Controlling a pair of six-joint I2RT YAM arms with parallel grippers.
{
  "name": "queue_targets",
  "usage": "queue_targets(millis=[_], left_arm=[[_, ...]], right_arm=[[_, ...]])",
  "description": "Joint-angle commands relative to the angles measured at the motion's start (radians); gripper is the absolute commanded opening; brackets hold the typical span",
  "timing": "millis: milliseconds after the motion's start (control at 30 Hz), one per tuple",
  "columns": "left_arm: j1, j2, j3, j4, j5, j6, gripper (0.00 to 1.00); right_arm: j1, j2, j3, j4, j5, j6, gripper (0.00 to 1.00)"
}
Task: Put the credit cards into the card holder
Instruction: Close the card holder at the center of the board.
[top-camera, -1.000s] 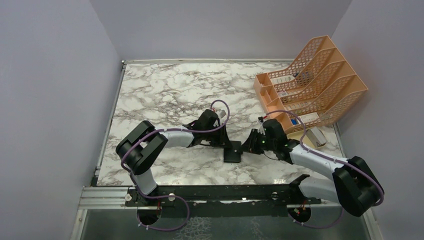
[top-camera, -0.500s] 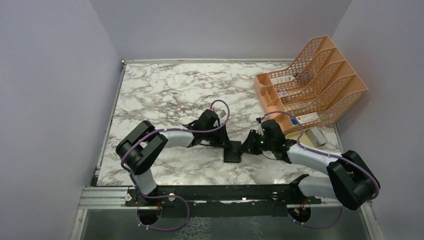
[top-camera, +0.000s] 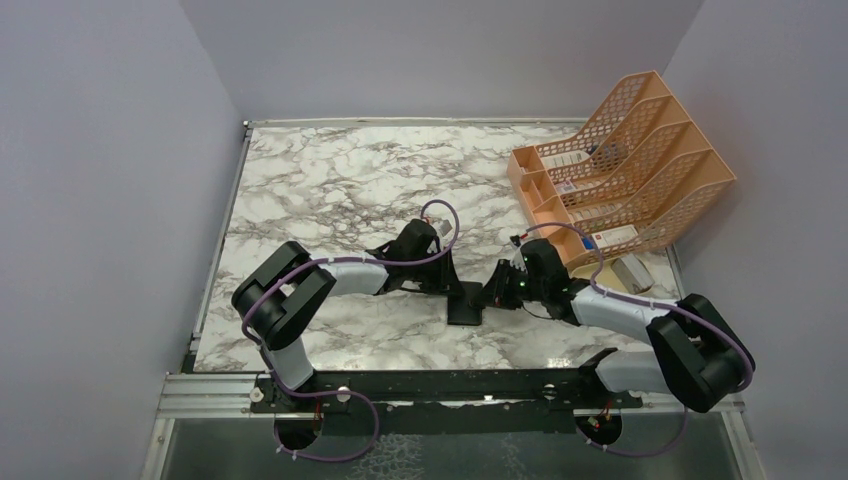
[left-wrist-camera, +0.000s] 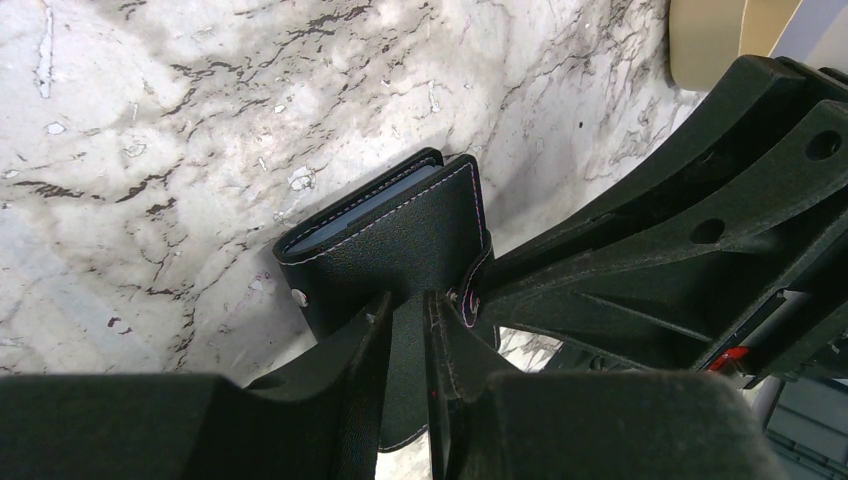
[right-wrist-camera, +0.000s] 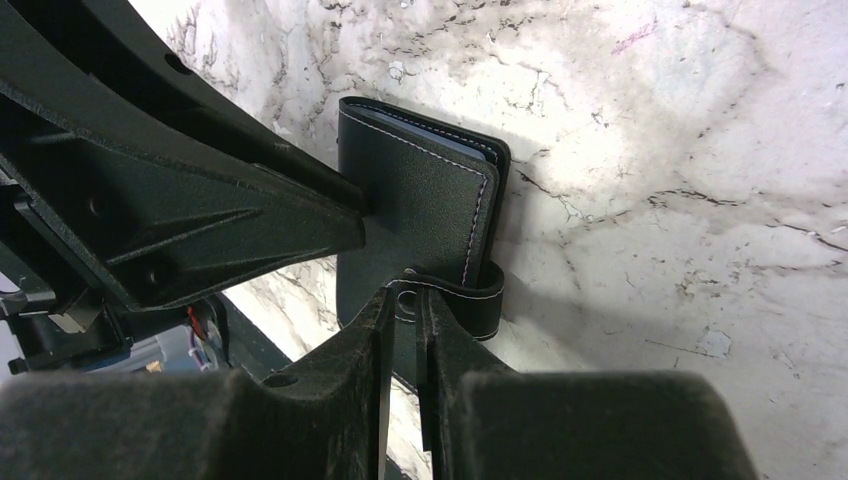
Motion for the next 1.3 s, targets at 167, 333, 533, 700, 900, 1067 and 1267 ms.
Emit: queue_targets(millis=[167, 333, 533, 700, 900, 1067, 1267], left_arm=[[-0.021, 0.044, -0.035, -0.032, -0.040, -0.001, 0.23], [-0.021, 0.039, -0.039, -0.031, -0.044, -0.002, 0.23], [-0.021, 0.039, -0.040, -0.028, -0.047, -0.003, 0.23], [-0.021, 0.045, -0.040, -0.028, -0.053, -0.008, 0.23], [-0.026, 0.052, -0.035, -0.024, -0.051, -0.013, 0.24], [-0.033, 0.062, -0.021, -0.027, -0.045, -0.016, 0.23], [-0.039, 0.073, -0.015, -0.034, -0.046, -0.018, 0.23]], right_arm=[[0.004, -0.065, 0.032, -0.132, 0.060, -0.021, 0.18], [0.005, -0.166, -0.018, -0.134, 0.055, -0.007, 0.20], [0.005, -0.154, -0.028, -0.113, 0.046, 0.004, 0.20], [0.005, -0.119, -0.030, -0.073, 0.030, 0.008, 0.20], [0.005, -0.064, -0.016, -0.046, 0.025, -0.014, 0.18], [0.004, -0.029, -0.016, -0.005, 0.008, -0.018, 0.16], [0.004, -0.030, -0.010, -0.014, 0.000, -0.023, 0.15]])
